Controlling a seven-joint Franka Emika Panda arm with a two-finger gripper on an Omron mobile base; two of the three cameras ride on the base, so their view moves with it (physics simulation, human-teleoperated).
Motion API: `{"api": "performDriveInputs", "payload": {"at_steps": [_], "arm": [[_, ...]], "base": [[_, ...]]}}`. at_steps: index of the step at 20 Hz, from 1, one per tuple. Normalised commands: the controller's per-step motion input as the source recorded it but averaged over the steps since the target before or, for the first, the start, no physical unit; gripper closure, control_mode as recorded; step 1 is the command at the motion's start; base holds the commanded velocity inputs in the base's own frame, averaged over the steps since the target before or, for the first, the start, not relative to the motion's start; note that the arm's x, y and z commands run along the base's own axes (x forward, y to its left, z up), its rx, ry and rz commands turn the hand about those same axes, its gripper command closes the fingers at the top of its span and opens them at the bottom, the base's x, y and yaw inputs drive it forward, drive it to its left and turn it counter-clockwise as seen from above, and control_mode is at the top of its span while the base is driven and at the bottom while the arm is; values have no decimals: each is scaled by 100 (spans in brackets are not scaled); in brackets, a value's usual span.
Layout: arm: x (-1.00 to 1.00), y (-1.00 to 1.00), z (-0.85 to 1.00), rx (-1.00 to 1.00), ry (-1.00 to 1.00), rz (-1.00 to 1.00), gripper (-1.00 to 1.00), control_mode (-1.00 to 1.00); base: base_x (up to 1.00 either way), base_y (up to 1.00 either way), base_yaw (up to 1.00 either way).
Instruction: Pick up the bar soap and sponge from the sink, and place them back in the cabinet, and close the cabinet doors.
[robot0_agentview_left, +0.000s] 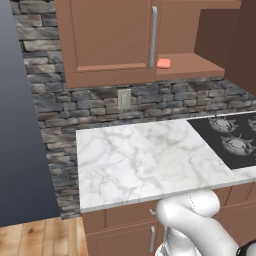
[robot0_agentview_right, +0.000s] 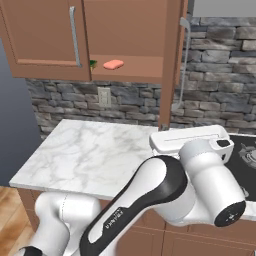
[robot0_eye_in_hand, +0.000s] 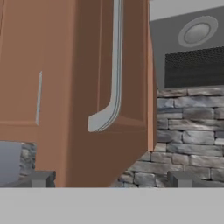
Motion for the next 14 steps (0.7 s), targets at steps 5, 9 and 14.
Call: {"api": "performDriveInputs", "payload": {"at_steps": [5, 9, 14], "arm": [[38, 0, -8, 0, 0, 2, -100, -100], [38, 0, -14, 0, -1, 3, -100, -100], [38, 5, -19, 0, -2, 10, -100, -100]], "base": [[0, 0, 0], [0, 0, 0], [0, 0, 0]]}}
